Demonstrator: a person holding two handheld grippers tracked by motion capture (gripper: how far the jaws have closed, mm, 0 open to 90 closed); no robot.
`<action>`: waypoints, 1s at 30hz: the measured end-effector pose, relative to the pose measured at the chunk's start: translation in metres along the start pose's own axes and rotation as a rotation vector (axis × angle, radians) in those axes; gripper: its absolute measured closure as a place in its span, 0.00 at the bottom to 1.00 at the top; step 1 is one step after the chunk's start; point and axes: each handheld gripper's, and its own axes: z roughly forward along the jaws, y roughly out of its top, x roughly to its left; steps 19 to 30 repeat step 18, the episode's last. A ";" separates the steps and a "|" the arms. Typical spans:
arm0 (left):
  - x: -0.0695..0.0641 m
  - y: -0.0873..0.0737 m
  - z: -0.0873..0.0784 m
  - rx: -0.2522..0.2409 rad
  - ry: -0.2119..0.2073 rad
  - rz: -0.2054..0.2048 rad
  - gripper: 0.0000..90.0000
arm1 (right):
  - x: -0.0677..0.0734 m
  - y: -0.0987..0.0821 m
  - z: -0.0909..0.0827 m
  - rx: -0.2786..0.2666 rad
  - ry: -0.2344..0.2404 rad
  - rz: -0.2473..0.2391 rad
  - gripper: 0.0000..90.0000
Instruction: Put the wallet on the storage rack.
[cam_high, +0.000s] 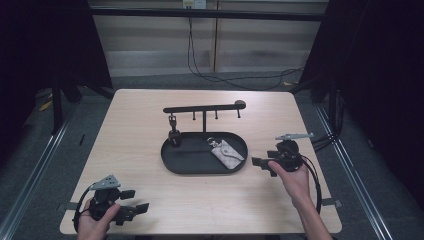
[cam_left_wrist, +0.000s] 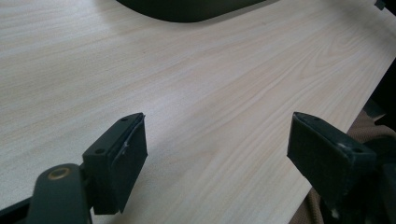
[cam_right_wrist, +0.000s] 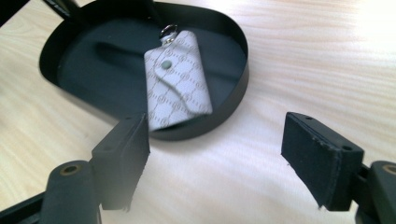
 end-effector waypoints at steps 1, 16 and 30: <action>-0.001 0.000 0.000 -0.003 0.001 -0.004 0.22 | 0.001 -0.003 -0.003 -0.008 -0.006 -0.007 0.26; -0.001 0.000 0.000 -0.003 0.004 -0.006 0.22 | -0.005 -0.061 -0.029 -0.031 -0.011 0.032 0.25; 0.000 -0.001 0.000 -0.004 0.004 -0.007 0.22 | -0.011 -0.066 -0.029 -0.025 -0.033 0.030 0.24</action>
